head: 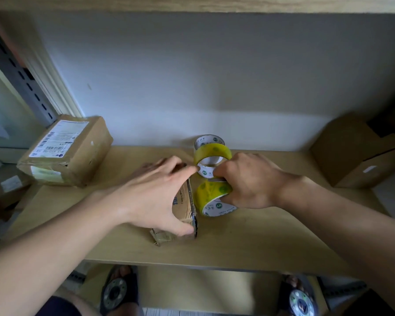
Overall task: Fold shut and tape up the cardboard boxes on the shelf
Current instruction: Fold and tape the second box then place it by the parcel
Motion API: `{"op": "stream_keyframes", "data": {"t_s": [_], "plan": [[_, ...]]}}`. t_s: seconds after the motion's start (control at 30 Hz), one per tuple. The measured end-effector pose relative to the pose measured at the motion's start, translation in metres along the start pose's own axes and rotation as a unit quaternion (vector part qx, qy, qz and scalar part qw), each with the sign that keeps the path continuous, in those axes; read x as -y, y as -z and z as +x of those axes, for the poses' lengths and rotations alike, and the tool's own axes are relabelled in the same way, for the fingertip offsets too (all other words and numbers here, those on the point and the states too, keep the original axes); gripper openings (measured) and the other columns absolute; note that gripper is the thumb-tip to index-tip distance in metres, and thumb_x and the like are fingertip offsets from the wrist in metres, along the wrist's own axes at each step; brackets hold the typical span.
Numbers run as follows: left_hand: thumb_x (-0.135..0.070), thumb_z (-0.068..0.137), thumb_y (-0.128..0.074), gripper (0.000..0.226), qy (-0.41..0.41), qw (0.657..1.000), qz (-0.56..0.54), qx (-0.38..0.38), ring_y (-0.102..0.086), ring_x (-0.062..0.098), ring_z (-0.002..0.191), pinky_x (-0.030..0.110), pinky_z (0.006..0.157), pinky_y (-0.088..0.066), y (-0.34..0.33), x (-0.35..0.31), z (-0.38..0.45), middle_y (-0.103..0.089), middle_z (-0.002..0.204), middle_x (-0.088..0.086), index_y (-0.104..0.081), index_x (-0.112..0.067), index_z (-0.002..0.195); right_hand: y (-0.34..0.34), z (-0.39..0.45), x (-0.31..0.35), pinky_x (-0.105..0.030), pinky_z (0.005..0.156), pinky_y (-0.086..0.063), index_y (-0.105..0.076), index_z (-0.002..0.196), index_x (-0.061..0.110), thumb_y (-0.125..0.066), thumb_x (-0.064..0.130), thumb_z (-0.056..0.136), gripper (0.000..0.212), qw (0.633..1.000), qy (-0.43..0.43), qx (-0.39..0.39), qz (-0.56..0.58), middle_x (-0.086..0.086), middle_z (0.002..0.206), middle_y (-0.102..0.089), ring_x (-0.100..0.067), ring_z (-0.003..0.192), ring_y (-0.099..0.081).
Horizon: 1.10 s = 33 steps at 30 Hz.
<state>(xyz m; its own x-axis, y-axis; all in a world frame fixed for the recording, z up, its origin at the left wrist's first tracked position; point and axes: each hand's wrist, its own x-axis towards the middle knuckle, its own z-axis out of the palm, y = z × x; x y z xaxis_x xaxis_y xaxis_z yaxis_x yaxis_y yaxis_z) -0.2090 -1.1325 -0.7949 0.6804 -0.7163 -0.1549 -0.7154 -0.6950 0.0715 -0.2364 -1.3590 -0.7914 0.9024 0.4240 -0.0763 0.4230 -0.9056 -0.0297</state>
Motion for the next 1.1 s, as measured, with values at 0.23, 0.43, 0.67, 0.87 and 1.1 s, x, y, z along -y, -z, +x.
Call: {"op": "stream_keyframes", "data": {"t_s": [0.23,0.43,0.67,0.87,1.1], "plan": [[-0.076,0.058,-0.074,0.111,-0.032,0.978,-0.161,-0.130,-0.046,0.001,0.117,0.008,0.101,-0.036,-0.007,0.013,-0.003,-0.032,0.134,-0.017,-0.037,-0.034,0.153,0.021,-0.015,-0.017,-0.017,0.054,-0.034,-0.053,0.077,0.060,-0.075,0.034,0.082,0.034,0.988,-0.036,-0.036,0.143,0.015,0.067,-0.056,-0.004,0.066,-0.055],[-0.063,0.056,-0.082,0.100,-0.057,0.933,-0.291,-0.203,-0.045,0.006,0.134,0.015,0.110,-0.035,-0.045,0.012,-0.007,-0.038,0.137,-0.005,-0.049,-0.027,0.143,0.015,-0.025,-0.028,-0.022,0.055,-0.044,-0.069,0.086,0.027,-0.080,0.015,0.082,0.017,0.954,-0.035,-0.059,0.292,0.013,0.070,-0.067,-0.007,0.060,-0.061],[-0.058,0.057,-0.085,0.104,-0.063,0.917,-0.320,-0.231,-0.040,0.011,0.143,0.017,0.115,-0.031,-0.064,0.020,-0.013,-0.041,0.144,0.005,-0.050,-0.016,0.145,0.020,-0.024,-0.020,-0.013,0.053,-0.035,-0.058,0.076,0.034,-0.074,0.006,0.084,0.033,0.958,0.013,-0.075,0.278,0.015,0.063,-0.059,-0.003,0.058,-0.054],[-0.057,0.057,-0.082,0.101,-0.041,0.919,-0.317,-0.232,-0.044,0.018,0.138,0.016,0.110,-0.034,-0.065,0.031,-0.020,-0.039,0.144,0.000,-0.049,-0.022,0.146,0.028,-0.028,-0.036,-0.040,0.053,-0.045,-0.050,0.074,0.036,-0.056,0.019,0.065,0.020,0.984,-0.024,-0.085,0.153,0.011,0.063,-0.056,-0.008,0.060,-0.053],[-0.054,0.055,-0.084,0.101,-0.033,0.908,-0.329,-0.257,-0.047,0.022,0.135,0.021,0.110,-0.036,-0.068,0.029,-0.023,-0.041,0.142,0.004,-0.051,-0.020,0.143,0.023,-0.024,-0.041,-0.037,0.059,-0.049,-0.058,0.084,0.025,-0.072,0.019,0.071,0.020,0.996,-0.038,-0.052,0.063,0.007,0.069,-0.060,-0.013,0.069,-0.055]]}}
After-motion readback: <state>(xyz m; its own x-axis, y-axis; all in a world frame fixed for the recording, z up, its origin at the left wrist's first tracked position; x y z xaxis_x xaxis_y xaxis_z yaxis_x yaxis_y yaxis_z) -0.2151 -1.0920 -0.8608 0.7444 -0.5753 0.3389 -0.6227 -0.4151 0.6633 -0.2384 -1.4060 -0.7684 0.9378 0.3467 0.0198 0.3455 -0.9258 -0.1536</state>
